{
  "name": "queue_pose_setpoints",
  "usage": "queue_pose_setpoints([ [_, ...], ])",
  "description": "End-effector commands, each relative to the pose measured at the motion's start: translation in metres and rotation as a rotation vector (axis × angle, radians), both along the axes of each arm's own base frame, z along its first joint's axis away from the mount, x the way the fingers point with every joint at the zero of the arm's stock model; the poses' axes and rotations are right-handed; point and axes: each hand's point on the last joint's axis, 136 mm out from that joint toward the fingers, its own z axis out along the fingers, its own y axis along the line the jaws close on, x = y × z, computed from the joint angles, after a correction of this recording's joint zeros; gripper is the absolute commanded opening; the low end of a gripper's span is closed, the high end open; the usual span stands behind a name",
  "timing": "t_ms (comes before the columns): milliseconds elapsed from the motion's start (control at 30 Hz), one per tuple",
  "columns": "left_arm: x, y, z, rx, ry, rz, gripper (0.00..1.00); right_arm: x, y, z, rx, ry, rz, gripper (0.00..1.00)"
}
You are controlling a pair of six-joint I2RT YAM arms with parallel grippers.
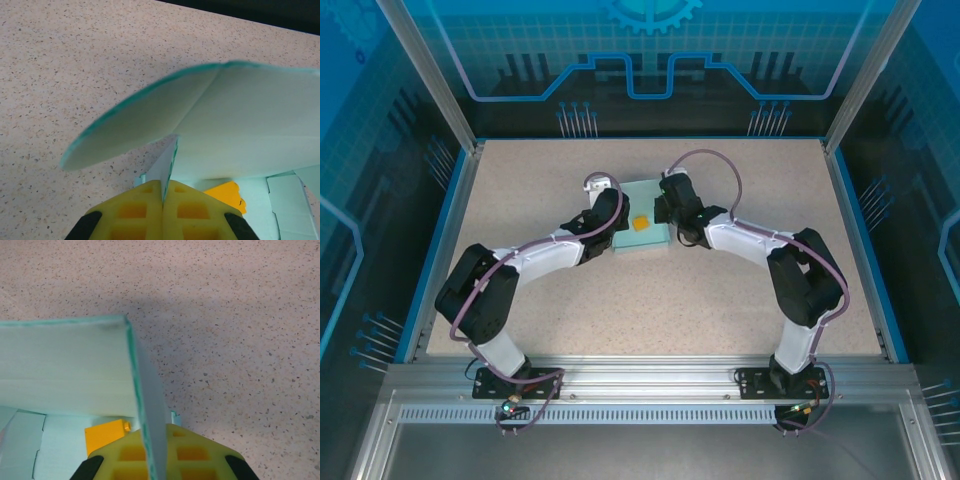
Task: Fold the paper box
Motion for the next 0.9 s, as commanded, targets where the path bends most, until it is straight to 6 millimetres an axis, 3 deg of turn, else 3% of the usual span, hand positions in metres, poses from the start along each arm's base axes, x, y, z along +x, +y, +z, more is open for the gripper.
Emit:
queue_pose_setpoints([
  [0, 0.007, -0.01, 0.011, -0.066, -0.068, 0.022, 0.01, -0.008, 0.013, 0.016, 0.058, -0.029, 0.002, 0.0],
  [867, -0.011, -0.005, -0.003, -0.045, -0.076, 0.03, 0.0, -0.026, 0.01, 0.006, 0.146, -0.068, -0.057, 0.0],
])
